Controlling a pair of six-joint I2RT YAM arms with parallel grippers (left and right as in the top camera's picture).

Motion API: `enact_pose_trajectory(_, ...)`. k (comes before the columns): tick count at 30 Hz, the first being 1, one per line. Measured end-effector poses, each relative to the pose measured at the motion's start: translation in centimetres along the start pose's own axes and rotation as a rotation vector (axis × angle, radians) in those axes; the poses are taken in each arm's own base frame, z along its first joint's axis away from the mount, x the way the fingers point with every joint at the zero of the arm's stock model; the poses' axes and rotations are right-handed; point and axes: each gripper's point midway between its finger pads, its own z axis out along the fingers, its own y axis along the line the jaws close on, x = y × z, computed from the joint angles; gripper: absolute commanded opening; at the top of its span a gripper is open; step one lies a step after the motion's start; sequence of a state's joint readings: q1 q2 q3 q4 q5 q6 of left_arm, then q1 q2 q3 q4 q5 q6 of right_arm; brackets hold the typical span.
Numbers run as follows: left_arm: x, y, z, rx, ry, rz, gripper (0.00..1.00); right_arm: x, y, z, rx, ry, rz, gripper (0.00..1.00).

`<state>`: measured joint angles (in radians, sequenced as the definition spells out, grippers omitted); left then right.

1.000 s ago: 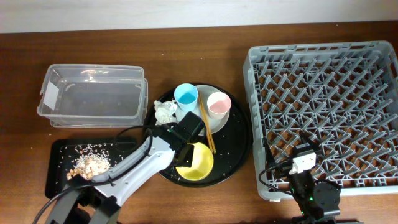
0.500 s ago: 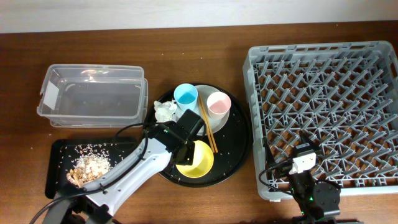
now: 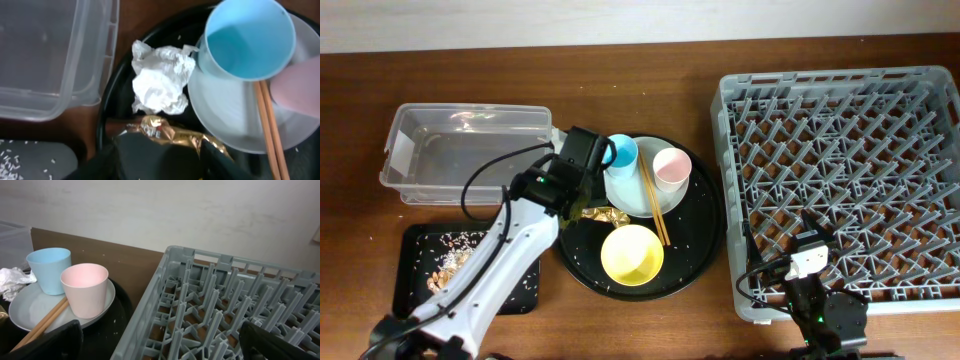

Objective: Sort waste into correct bins and load items into the dishwasher rack
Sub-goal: 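Grasp the crumpled white tissue with the left gripper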

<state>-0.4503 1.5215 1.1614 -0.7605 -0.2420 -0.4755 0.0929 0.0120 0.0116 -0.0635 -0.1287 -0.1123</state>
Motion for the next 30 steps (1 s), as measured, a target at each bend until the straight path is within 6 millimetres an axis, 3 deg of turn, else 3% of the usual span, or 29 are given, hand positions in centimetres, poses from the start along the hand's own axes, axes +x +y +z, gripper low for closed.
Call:
enact_pose_trajectory(4, -0.2, -0.5, 2.4, -0.014, 0.009, 0.002, 0.54, 0.0, 0.0, 0.0, 0.000, 0.000, 0.000, 0.98)
enact_pose_trajectory(11, 0.4, 0.6, 7.1, -0.092, 0.055, -0.007, 0.54, 0.0, 0.0, 0.0, 0.000, 0.000, 0.000, 0.98)
enact_pose_trajectory(19, 0.0, 1.3, 8.1, -0.103, 0.050, -0.033, 0.54, 0.0, 0.0, 0.0, 0.000, 0.000, 0.000, 0.98)
enact_pose_trajectory(24, 1.0, 1.2, 10.0, -0.114, 0.091, -0.023, 0.55, 0.0, 0.0, 0.0, 0.000, 0.000, 0.000, 0.98)
enact_pose_trajectory(30, 1.1, 1.1, 10.1, -0.108, 0.092, -0.023, 0.54, 0.0, 0.0, 0.0, 0.000, 0.000, 0.000, 0.98)
